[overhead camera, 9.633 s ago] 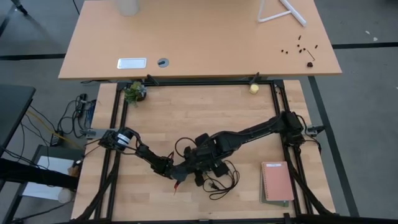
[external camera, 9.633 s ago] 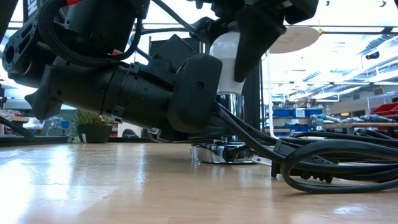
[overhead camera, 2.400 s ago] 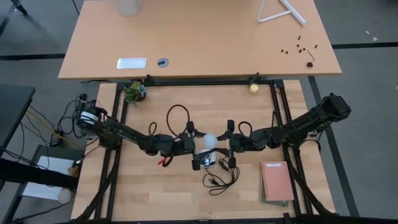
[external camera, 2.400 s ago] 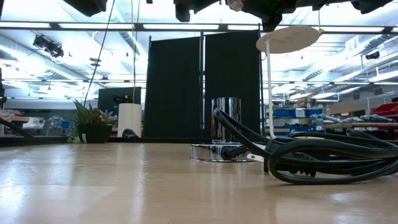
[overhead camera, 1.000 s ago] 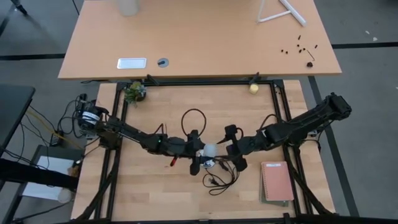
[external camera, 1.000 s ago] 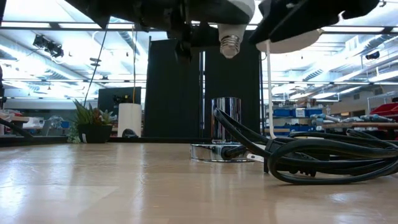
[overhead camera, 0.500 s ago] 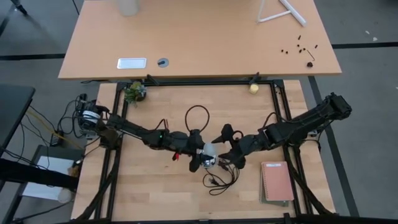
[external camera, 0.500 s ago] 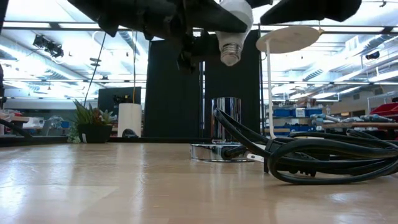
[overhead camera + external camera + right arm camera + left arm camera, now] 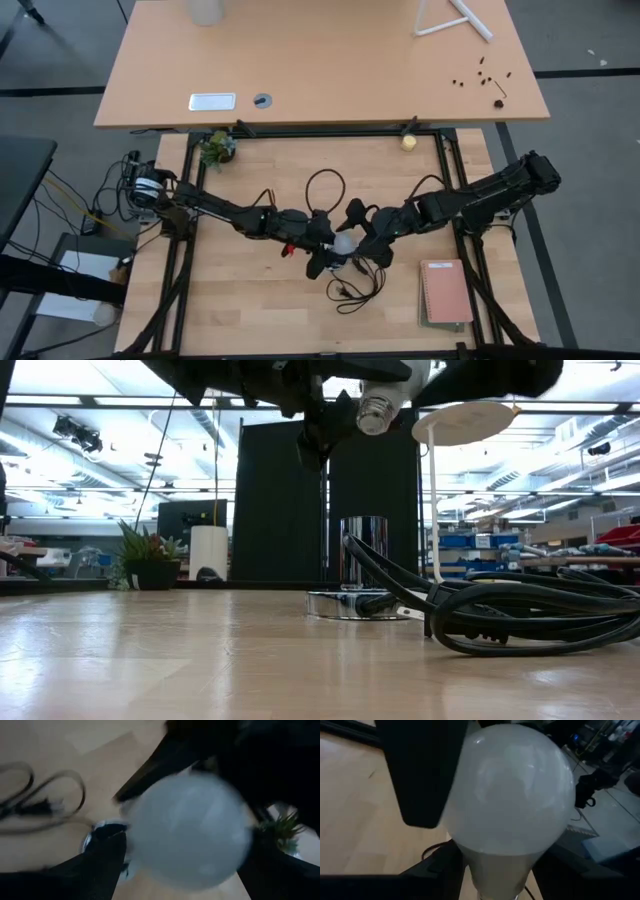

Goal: Screw lightbulb
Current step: Insert the lightbulb into the lamp

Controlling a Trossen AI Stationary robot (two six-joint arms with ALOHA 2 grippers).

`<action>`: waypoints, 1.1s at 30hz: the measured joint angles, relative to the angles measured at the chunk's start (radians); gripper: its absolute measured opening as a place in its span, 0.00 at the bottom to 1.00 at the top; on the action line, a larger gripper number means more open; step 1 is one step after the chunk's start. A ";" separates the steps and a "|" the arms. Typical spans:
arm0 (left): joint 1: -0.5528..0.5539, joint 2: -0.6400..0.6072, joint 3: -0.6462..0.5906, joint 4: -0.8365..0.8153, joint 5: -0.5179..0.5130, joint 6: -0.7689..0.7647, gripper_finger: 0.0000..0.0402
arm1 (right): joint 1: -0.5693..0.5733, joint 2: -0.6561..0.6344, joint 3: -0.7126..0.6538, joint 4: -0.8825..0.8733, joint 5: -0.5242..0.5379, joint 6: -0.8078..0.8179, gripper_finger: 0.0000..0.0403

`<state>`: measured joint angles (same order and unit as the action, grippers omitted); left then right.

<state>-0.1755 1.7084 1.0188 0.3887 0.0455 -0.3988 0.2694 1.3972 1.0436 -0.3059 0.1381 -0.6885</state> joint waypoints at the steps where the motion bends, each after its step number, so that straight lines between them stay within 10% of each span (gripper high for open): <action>1: 0.006 0.000 0.006 -0.012 0.005 0.000 0.52 | 0.002 0.000 0.000 -0.013 0.006 -0.006 0.88; 33: 0.043 0.016 0.025 -0.009 -0.104 0.096 0.52 | 0.023 0.008 0.021 -0.146 0.058 0.207 0.73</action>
<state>-0.1322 1.7243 1.0437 0.3794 -0.0589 -0.3029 0.2924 1.4056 1.0649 -0.4523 0.1961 -0.4810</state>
